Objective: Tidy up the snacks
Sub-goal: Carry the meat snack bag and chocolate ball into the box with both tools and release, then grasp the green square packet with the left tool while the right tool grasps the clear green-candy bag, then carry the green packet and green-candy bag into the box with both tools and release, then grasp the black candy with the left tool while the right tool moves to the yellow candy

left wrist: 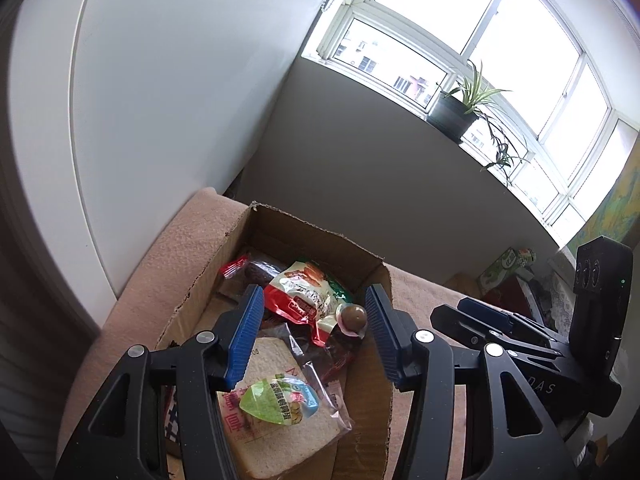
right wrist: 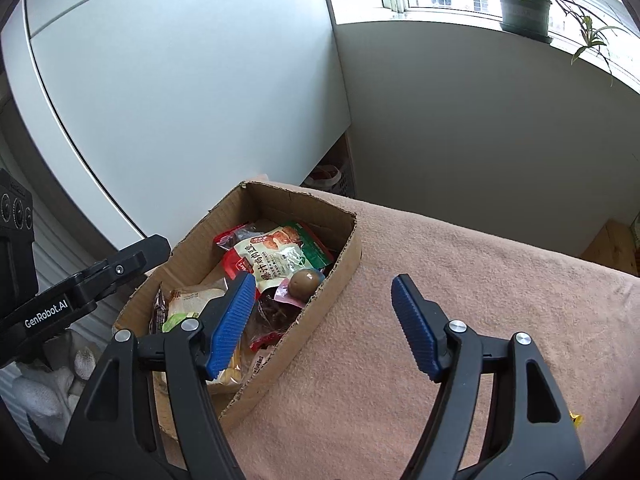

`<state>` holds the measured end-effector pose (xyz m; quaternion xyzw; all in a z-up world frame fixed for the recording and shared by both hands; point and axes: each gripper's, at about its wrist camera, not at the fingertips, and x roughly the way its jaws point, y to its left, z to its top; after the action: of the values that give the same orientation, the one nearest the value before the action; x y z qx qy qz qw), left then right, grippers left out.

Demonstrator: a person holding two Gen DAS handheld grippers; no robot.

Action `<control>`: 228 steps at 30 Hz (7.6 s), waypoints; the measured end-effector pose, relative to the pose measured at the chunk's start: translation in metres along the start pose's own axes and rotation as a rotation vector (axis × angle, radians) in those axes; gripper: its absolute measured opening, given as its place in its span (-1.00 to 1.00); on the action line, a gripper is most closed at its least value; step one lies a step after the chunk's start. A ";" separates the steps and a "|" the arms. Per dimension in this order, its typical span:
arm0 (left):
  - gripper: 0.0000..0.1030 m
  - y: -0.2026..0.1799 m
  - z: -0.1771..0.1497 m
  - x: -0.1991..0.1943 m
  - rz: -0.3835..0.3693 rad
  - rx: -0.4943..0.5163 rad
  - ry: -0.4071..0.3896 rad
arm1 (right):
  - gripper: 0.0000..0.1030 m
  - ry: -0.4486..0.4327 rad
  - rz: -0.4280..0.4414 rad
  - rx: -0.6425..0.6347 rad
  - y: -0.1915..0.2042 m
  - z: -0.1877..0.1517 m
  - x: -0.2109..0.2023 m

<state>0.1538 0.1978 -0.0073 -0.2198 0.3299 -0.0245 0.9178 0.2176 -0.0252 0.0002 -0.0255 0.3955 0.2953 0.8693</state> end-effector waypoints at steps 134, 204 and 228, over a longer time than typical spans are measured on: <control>-0.56 0.007 -0.030 -0.005 0.103 0.180 0.022 | -0.54 0.032 0.054 -0.163 0.057 -0.038 -0.004; 0.47 -0.192 -0.116 0.059 -0.190 0.486 0.259 | 0.34 0.086 -0.156 0.307 -0.215 -0.126 -0.095; -0.16 -0.267 -0.161 0.135 -0.314 0.591 0.481 | 0.34 0.090 -0.084 0.376 -0.253 -0.137 -0.097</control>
<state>0.1868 -0.1312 -0.0860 0.0175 0.4760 -0.3087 0.8233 0.2109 -0.3201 -0.0733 0.1078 0.4808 0.1784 0.8517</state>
